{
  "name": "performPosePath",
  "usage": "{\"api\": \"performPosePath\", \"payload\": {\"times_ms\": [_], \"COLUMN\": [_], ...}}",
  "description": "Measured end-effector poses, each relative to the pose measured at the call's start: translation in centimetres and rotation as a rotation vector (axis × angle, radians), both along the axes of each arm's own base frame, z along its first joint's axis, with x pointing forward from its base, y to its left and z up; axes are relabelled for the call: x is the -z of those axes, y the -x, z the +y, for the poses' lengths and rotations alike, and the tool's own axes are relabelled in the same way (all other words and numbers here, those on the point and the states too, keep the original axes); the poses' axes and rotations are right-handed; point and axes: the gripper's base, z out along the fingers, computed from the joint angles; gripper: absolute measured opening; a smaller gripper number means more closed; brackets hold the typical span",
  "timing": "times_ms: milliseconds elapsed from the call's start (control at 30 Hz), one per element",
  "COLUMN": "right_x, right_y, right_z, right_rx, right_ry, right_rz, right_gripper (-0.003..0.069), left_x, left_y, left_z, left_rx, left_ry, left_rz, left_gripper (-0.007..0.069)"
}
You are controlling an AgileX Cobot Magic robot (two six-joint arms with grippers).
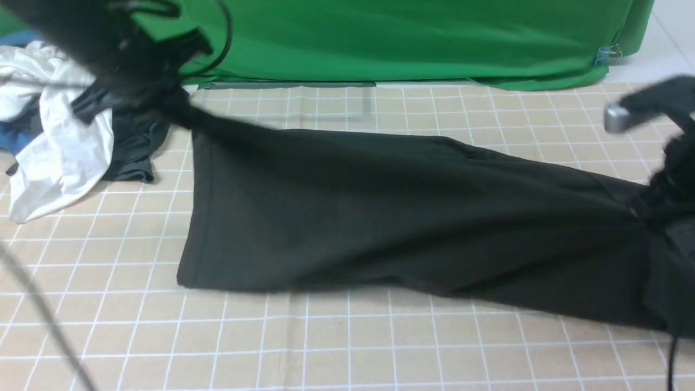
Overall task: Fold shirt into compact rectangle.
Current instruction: 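Fold the black garment in half by bringing its near edge over to the far edge, then pull the folded dark garment lengthwise by its ends to straighten it flat on the table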
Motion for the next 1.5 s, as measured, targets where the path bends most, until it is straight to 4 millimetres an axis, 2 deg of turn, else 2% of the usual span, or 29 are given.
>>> {"api": "performPosePath", "payload": {"times_ms": [167, 233, 333, 500, 633, 700, 733, 767, 800, 867, 933, 1000, 1033, 1133, 1200, 1233, 1333, 1400, 1500], "right_x": [0.1, 0.2, 1.1, 3.3, 5.5, 6.0, 6.0, 6.0, 5.9, 5.2, 4.5, 3.3, 2.5, 0.0, -1.0, -1.0, -0.8, 0.0, 1.7], "right_y": [-4.7, -5.9, -9.0, -11.7, -13.0, -13.3, -13.4, -13.4, -13.3, -13.0, -12.4, -11.6, -11.2, -10.0, -9.0, -8.9, -6.6, -5.6, -4.5], "right_z": [0.1, 0.1, 0.3, 0.4, 0.4, 0.4, 0.3, 0.3, 0.3, 0.3, 0.1, -0.1, -0.5, -1.9, -3.7, -3.8, -7.4, -8.8, -10.6], "right_rx": [-0.001, -0.001, -0.003, -0.001, 0.013, 0.038, 0.049, 0.055, 0.077, 0.105, 0.127, 0.142, 0.153, 0.193, 0.24, 0.246, 0.344, 0.388, 0.45], "right_ry": [0.0, 0.0, -0.001, -0.001, -0.004, -0.011, -0.009, -0.011, -0.017, -0.022, -0.007, 0.009, 0.012, 0.005, 0.003, 0.003, 0.0, -0.012, -0.042], "right_rz": [-0.025, -0.032, -0.051, -0.053, -0.065, -0.075, -0.079, -0.079, -0.072, -0.043, -0.009, 0.022, 0.029, 0.002, -0.004, -0.003, 0.041, 0.078, 0.111], "right_gripper": [0.0041, 0.0041, 0.0041, 0.0043, 0.0109, 0.02, 0.0258, 0.0271, 0.0374, 0.0449, 0.0467, 0.0446, 0.0391, 0.0153, 0.0058, 0.0058, 0.0036, 0.0042, 0.0116], "left_x": [0.6, 1.4, 3.4, 6.1, 7.9, 8.1, 8.0, 8.0, 7.6, 6.7, 5.8, 4.5, 3.9, 2.0, 1.4, 0.9, 1.6, 3.1, 5.3], "left_y": [-4.7, -5.6, -8.2, -9.9, -10.7, -11.1, -11.2, -11.3, -11.4, -11.1, -10.6, -9.8, -9.1, -7.9, -7.0, -6.9, -4.6, -3.0, -0.7], "left_z": [-0.1, -0.1, 0.2, 0.3, 0.3, 0.4, 0.4, 0.4, 0.4, 0.3, 0.2, 0.1, 0.1, -0.1, -0.1, -0.1, -1.1, -2.1, -4.1], "left_rx": [0.001, 0.0, -0.006, 0.005, 0.016, 0.022, 0.023, 0.023, 0.024, 0.028, 0.046, 0.09, 0.126, 0.185, 0.213, 0.213, 0.266, 0.307, 0.362], "left_ry": [0.002, 0.002, -0.025, -0.047, -0.059, -0.072, -0.076, -0.076, -0.076, -0.066, -0.063, -0.075, -0.082, -0.097, -0.109, -0.11, -0.117, -0.122, -0.128], "left_rz": [-0.063, -0.059, -0.068, -0.06, -0.074, -0.107, -0.123, -0.127, -0.15, -0.158, -0.144, -0.13, -0.106, -0.101, -0.098, -0.107, -0.031, 0.043, 0.109], "left_gripper": [0.0028, 0.0028, 0.0028, 0.0029, 0.0043, 0.0081, 0.0111, 0.0124, 0.0181, 0.0242, 0.0266, 0.0259, 0.023, 0.0116, 0.0037, 0.0037, 0.0011, 0.0011, 0.0011]}}
